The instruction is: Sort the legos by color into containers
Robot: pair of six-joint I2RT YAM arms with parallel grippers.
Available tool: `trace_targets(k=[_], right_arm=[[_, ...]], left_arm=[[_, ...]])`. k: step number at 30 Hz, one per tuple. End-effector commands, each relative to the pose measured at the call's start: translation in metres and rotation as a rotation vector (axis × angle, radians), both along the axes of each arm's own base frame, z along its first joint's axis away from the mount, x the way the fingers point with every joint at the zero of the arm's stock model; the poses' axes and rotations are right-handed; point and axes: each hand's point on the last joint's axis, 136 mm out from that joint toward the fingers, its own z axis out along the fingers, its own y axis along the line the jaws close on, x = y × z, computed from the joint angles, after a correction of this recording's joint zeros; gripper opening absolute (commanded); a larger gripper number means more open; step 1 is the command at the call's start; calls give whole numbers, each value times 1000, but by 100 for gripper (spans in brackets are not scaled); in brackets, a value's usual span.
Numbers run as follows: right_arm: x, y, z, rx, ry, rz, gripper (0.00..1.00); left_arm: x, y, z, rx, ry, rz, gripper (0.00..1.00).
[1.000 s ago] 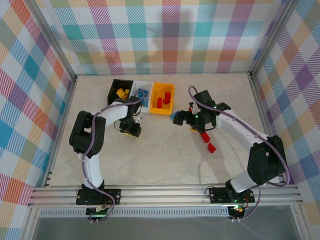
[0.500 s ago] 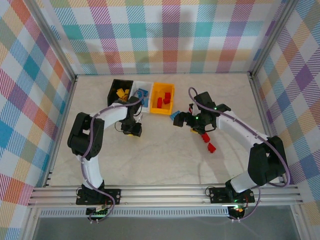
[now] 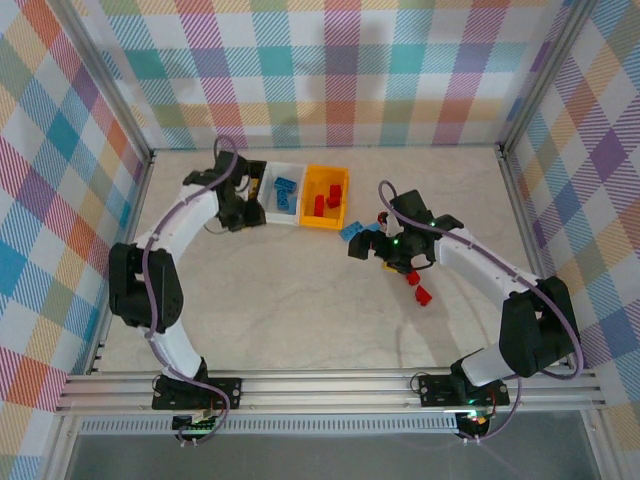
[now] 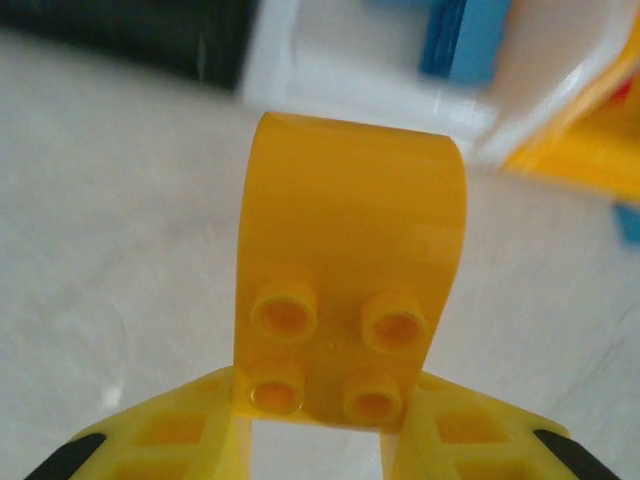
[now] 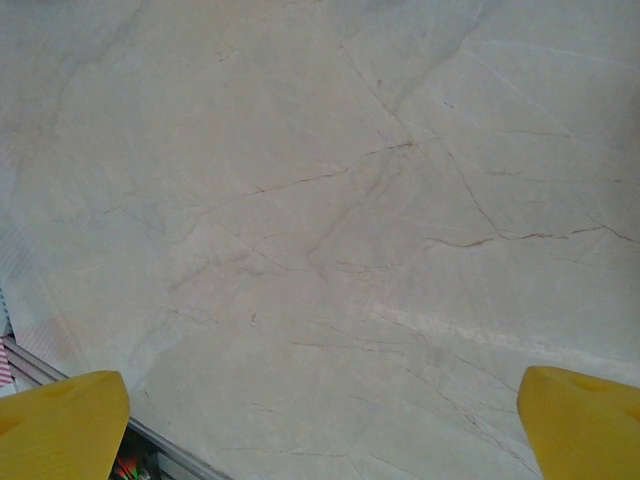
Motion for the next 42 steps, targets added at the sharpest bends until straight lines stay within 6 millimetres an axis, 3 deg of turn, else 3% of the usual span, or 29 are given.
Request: trace_targets(k=[1,5,10,15,19,27,31,34,38,42], right_arm=[[4,9,11,25,-29,44,100],[6,7,17,4,-47,60,100],[6,4,23,-14,-72,73,100],[2,-3,24,-46,-87,71,100],[0,-12,22,-81,-80,58,100],[4,-33,18,-119,-18,-33,100],[7,-44,20,-140,10,-92,100],[3,-66,13,-214,74,-175,99],[-4,-92,0,-251,160,-280,98],[-3,-105,-10,-234,190,-317,97]], left_arm=[[28,13,3,1,12,45,33],[72,23,3,28,-19,60,33],[112,34,-7,69,-33,73,33],[140,39,-20,93,-31,71,33],[151,47,-30,89,-29,90,39],[148,46,-31,52,-13,96,53],[140,43,-17,33,-29,99,59],[130,43,4,21,-57,101,60],[103,36,36,-4,-105,84,60],[60,20,50,-39,-110,37,61]])
